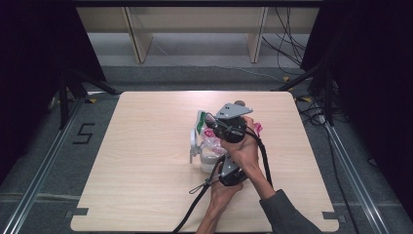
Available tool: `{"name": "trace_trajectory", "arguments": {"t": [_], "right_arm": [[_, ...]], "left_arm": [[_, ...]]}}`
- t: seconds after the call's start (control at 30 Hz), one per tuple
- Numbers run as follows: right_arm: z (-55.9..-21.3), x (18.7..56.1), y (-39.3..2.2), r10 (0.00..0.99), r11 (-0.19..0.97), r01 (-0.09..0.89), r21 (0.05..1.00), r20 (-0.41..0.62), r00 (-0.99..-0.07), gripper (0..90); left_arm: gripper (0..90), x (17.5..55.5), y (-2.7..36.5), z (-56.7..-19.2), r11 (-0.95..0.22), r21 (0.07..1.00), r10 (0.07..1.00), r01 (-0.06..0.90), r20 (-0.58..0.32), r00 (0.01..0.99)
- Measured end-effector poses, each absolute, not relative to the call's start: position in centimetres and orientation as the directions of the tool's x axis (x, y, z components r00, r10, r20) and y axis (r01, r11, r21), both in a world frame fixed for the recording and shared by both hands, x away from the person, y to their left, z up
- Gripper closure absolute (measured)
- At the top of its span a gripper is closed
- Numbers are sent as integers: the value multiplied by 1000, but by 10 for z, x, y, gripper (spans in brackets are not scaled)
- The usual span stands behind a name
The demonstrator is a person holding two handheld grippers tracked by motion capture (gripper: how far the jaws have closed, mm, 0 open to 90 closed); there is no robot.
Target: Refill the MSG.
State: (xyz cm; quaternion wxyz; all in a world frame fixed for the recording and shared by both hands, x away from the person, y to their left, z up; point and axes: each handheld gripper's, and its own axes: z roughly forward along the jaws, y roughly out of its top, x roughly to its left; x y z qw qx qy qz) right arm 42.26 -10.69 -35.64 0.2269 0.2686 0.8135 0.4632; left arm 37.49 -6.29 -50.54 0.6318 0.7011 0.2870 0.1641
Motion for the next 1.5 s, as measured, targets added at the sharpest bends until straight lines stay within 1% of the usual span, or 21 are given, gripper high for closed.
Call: {"name": "trace_trajectory", "arguments": {"t": [0.1, 0.27, 0.3, 0.4, 0.47, 0.5, 0.53, 0.6, 0.63, 0.67, 0.73, 0.77, 0.8, 0.87, 0.9, 0.93, 1.0, 1.1, 1.13, 1.2, 1.5], "right_arm": [[-358, 424, -106, 639, 440, 207, 874, -142, -756, 900], [-356, 425, -106, 625, 451, 217, 865, -133, -769, 900], [-357, 424, -106, 642, 431, 230, 873, -117, -757, 900], [-357, 425, -106, 630, 443, 219, 869, -128, -766, 900], [-356, 422, -106, 643, 434, 236, 870, -115, -758, 900], [-355, 423, -106, 644, 431, 215, 877, -131, -754, 900], [-355, 423, -106, 645, 430, 223, 875, -124, -754, 900], [-355, 424, -106, 631, 455, 210, 866, -147, -761, 900], [-357, 424, -105, 642, 445, 232, 865, -127, -756, 900], [-356, 426, -106, 631, 455, 213, 865, -145, -762, 900], [-356, 426, -107, 635, 438, 212, 874, -134, -760, 900], [-356, 424, -106, 645, 426, 229, 875, -117, -755, 900], [-357, 424, -105, 638, 437, 219, 872, -128, -760, 900], [-357, 426, -105, 632, 456, 210, 865, -148, -760, 900], [-357, 426, -105, 630, 456, 207, 865, -150, -762, 900], [-356, 424, -105, 632, 450, 228, 863, -128, -764, 900], [-355, 424, -106, 630, 452, 205, 868, -147, -762, 900], [-357, 425, -106, 639, 440, 223, 870, -129, -758, 900], [-357, 426, -106, 635, 444, 202, 873, -147, -758, 900], [-356, 424, -106, 642, 429, 229, 873, -116, -758, 900], [-357, 423, -104, 639, 439, 229, 869, -124, -759, 900]], "left_arm": [[785, 375, -63, -505, -35, 980, 607, 196, -134, 783], [785, 375, -63, -505, -47, 981, 612, 190, -122, 781], [785, 375, -63, -505, -47, 981, 611, 190, -123, 782], [785, 375, -63, -505, -48, 981, 611, 190, -121, 782], [786, 374, -62, -503, -57, 981, 606, 185, -114, 787], [785, 374, -62, -503, -56, 981, 610, 185, -113, 785], [785, 374, -62, -503, -56, 981, 608, 186, -114, 785], [785, 375, -63, -504, -59, 980, 607, 190, -116, 787], [785, 375, -63, -505, -66, 980, 612, 188, -109, 783], [786, 375, -63, -504, -61, 980, 609, 190, -114, 785], [786, 375, -63, -503, -48, 980, 603, 192, -125, 788], [786, 375, -62, -503, -51, 980, 602, 190, -122, 789], [786, 375, -63, -504, -40, 981, 603, 190, -128, 788], [786, 375, -63, -504, -63, 980, 609, 188, -111, 785], [786, 375, -63, -503, -47, 980, 602, 193, -127, 788], [786, 375, -62, -503, -48, 980, 602, 191, -124, 789], [786, 375, -62, -503, -60, 980, 607, 188, -114, 786], [786, 375, -62, -504, -62, 980, 609, 189, -112, 785], [786, 375, -62, -504, -61, 980, 607, 188, -113, 786], [786, 374, -62, -503, -49, 981, 603, 190, -123, 789], [785, 374, -63, -504, -44, 980, 599, 193, -129, 790]]}}
